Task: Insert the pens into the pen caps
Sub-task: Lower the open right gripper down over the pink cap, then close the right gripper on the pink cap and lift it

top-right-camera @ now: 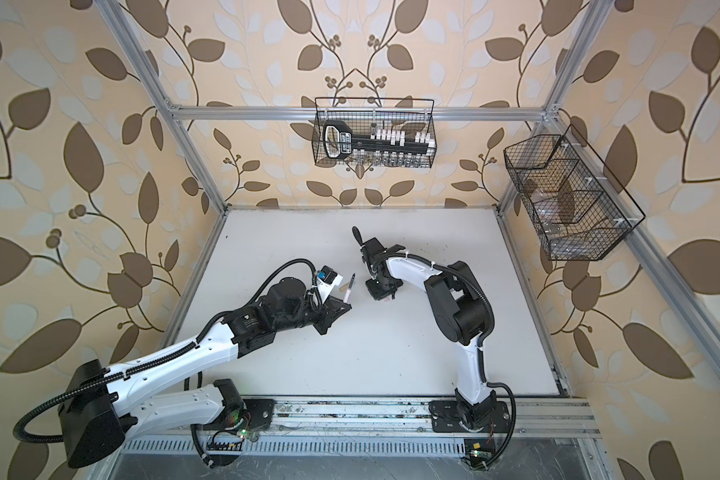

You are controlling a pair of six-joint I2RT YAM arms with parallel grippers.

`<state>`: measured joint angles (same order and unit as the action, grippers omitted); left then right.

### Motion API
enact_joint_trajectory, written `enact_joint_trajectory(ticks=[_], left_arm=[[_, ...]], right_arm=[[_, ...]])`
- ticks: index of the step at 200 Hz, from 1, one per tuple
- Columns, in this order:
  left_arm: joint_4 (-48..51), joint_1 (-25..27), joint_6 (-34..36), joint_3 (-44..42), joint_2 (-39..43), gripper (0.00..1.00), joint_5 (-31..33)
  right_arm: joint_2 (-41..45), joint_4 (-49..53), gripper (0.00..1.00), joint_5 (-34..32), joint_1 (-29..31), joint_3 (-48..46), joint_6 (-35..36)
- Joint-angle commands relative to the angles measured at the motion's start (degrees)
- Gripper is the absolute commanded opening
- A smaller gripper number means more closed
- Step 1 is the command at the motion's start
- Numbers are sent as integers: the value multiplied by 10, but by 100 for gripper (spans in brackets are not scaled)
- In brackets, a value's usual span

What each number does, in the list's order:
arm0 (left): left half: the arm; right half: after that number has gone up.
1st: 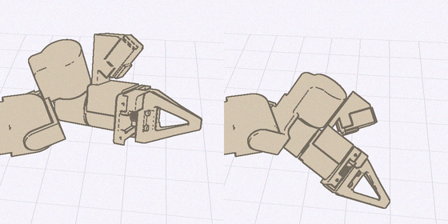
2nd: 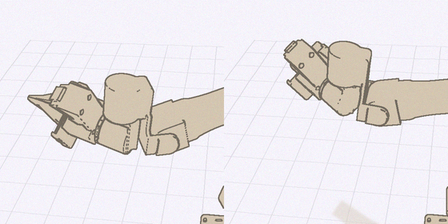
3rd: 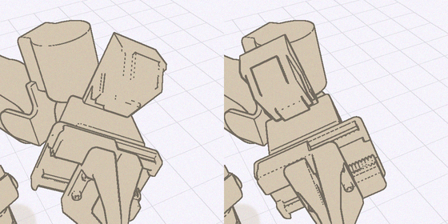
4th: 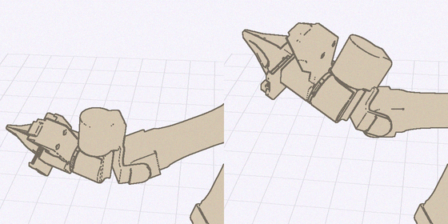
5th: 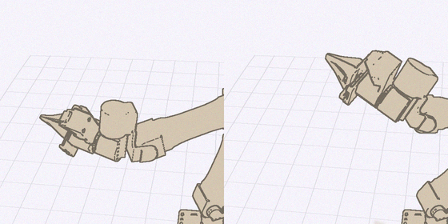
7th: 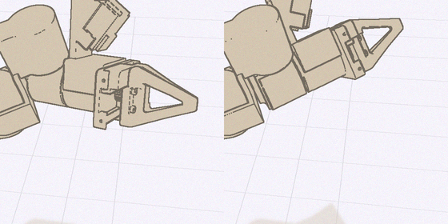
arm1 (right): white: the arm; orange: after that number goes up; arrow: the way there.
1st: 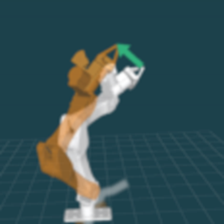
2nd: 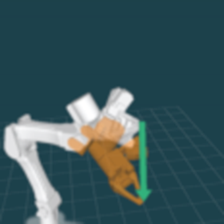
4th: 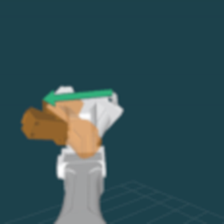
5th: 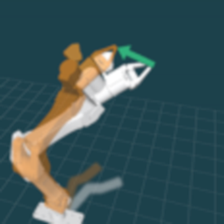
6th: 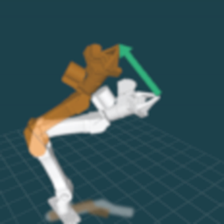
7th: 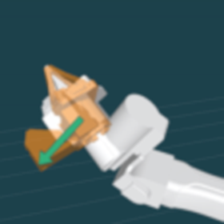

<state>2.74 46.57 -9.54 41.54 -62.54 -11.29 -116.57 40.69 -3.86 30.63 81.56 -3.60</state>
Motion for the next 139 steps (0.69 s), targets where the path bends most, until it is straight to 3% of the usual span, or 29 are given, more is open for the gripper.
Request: enact_joint_trajectory(ticks=[1, 139], left_arm=[[-18, 5, 4, 4, 4, 0, 13], [-56, 5, 6, 3, -38, 0, 13]], right_arm=[[3, -23, 17, 7, -6, -37, -4], [210, -217, 13, 101, -65, -234, -53]])
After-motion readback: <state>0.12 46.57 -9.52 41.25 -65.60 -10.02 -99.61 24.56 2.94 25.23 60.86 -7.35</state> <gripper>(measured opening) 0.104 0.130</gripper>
